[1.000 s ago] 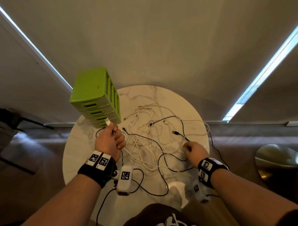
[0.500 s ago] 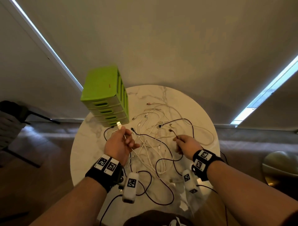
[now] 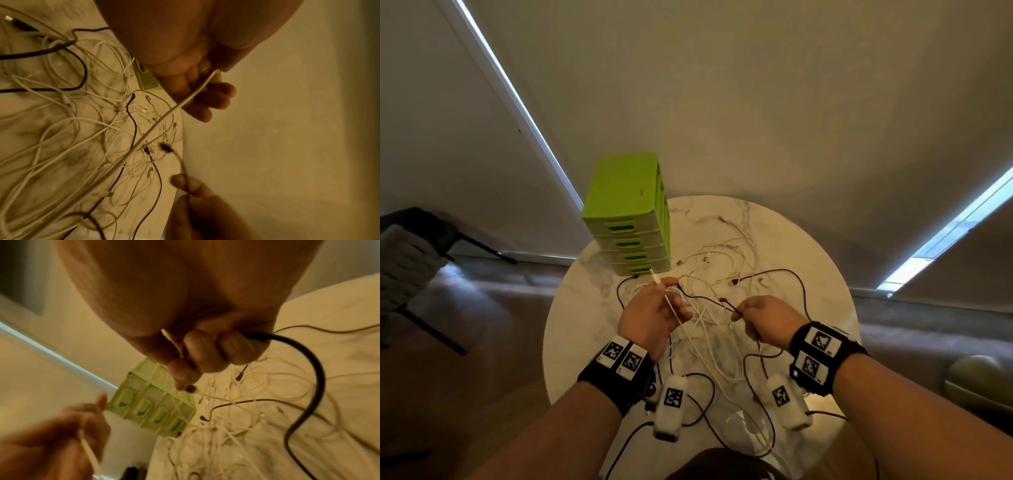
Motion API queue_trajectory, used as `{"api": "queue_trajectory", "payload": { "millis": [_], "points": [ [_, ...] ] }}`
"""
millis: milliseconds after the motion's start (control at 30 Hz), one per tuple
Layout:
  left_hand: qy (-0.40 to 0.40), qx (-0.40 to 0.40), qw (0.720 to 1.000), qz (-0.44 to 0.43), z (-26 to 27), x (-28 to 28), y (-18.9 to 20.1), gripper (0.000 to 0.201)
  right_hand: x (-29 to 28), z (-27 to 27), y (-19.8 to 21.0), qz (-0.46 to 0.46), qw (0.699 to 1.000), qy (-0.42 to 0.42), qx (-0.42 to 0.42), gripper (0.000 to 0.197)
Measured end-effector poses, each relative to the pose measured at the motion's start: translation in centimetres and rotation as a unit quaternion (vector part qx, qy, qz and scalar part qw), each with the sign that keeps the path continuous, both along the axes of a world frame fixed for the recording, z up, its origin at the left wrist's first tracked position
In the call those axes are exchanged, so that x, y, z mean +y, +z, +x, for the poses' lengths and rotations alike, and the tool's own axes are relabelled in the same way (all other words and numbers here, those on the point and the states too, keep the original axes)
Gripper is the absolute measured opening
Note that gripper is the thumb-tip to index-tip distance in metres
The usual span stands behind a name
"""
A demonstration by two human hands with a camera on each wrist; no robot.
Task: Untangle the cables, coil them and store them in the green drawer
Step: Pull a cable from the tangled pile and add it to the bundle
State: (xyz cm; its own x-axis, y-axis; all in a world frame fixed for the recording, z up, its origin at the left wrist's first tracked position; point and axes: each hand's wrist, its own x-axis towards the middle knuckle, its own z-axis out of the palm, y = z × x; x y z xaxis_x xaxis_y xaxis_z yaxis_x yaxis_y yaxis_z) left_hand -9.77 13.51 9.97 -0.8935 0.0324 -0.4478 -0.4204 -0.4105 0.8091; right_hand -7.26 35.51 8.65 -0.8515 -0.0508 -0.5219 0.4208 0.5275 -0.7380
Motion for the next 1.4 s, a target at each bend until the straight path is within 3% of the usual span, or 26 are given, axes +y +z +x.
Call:
{"api": "queue_trajectory", "payload": {
  "millis": [100,167,300,467,767,900,1033,1200,1333,1400],
  "points": [
    [-0.017,0.003,1.0,-0.001,0.3,-0.4,-0.2,0.023,-1.1,0.2,2.0,-0.154,0.981,-0.102,0.061,0.028],
    [-0.034,0.005,0.999,0.003,0.3,-0.4,-0.1,0.022,-2.1,0.0,3.5,-0.189,0.97,-0.103,0.114,0.033],
    [-0.08,0.02,0.997,0.002,-0.1,-0.2,0.5,0.021,-3.7,-0.2,4.8,-0.19,0.963,-0.058,0.184,0.02],
    [-0.09,0.053,0.994,-0.011,-0.4,-0.4,0.7,0.025,-4.8,0.3,4.0,-0.111,0.974,-0.013,0.199,0.027],
    [-0.138,0.108,0.984,-0.02,0.3,-0.4,1.5,0.026,-5.2,0.6,3.6,-0.074,0.979,0.009,0.189,0.029],
    [-0.139,0.136,0.978,-0.078,-0.1,-0.5,1.1,0.021,-5.3,0.5,4.0,-0.002,0.962,-0.028,0.272,0.014],
    [-0.201,0.184,0.946,-0.177,-0.2,-0.7,0.7,0.021,-5.5,-0.4,5.3,-0.033,0.942,-0.073,0.327,0.023],
    [-0.275,0.229,0.898,-0.257,0.1,-0.5,1.3,0.022,-5.6,-1.3,5.3,-0.087,0.963,-0.057,0.25,0.007],
    [-0.277,0.213,0.905,-0.241,0.2,-0.9,1.4,0.02,-5.6,-1.6,5.2,-0.107,0.962,-0.071,0.24,0.005],
    [-0.256,0.201,0.924,-0.201,0.3,-0.8,1.6,0.019,-5.7,-1.5,5.2,-0.137,0.956,-0.081,0.247,0.008]
  ]
}}
